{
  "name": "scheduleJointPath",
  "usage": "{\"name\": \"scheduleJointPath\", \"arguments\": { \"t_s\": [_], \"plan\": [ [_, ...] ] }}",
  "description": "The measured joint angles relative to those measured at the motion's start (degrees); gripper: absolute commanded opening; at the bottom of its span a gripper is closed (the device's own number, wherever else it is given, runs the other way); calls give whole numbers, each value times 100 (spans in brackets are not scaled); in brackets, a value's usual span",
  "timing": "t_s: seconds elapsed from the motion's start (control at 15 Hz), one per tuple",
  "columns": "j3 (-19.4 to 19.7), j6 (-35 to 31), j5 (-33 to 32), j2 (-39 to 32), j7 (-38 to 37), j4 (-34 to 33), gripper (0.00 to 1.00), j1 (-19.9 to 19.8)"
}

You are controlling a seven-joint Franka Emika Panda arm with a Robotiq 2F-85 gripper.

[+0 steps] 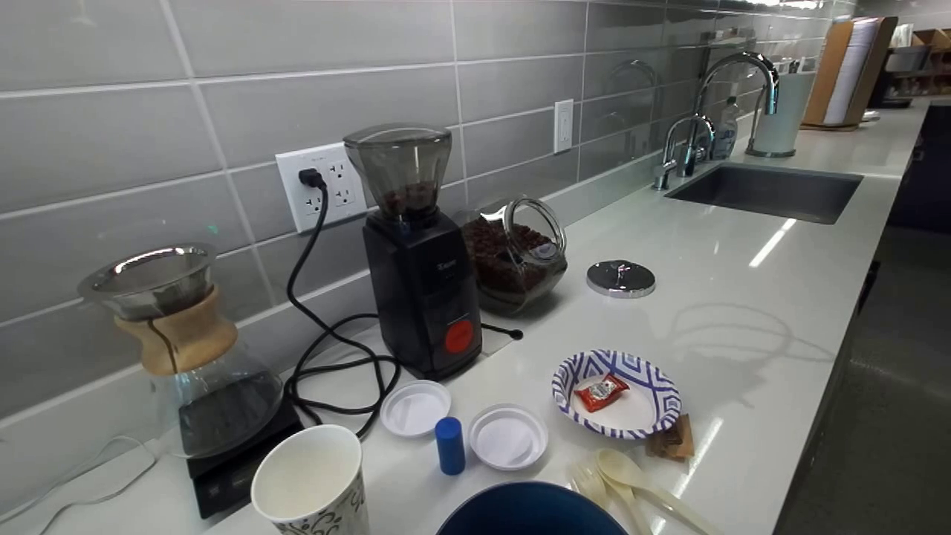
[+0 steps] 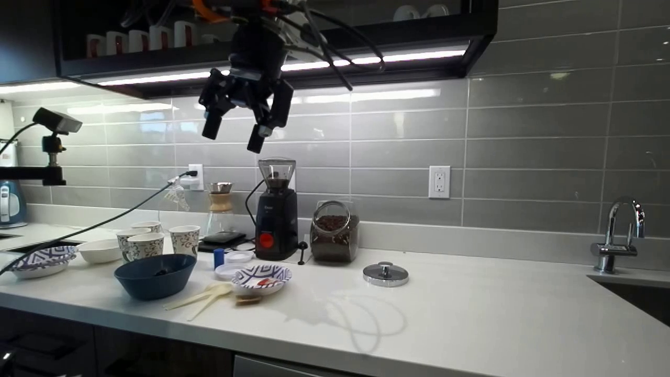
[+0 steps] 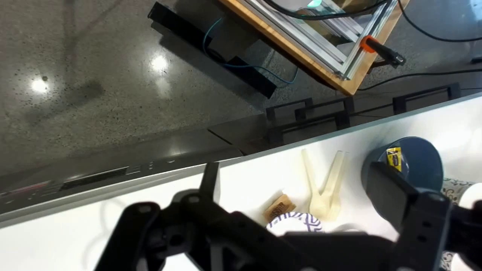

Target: Move one paper cup to the right

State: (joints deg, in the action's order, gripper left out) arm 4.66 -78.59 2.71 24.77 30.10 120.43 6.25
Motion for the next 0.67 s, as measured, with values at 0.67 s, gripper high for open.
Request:
{"name": "scheduleJointPath", "arguments": {
  "t_s": [0.67],
  "plan": [
    [-1217,-2235,1357,167,-1218,1085,100,671]
  ]
}}
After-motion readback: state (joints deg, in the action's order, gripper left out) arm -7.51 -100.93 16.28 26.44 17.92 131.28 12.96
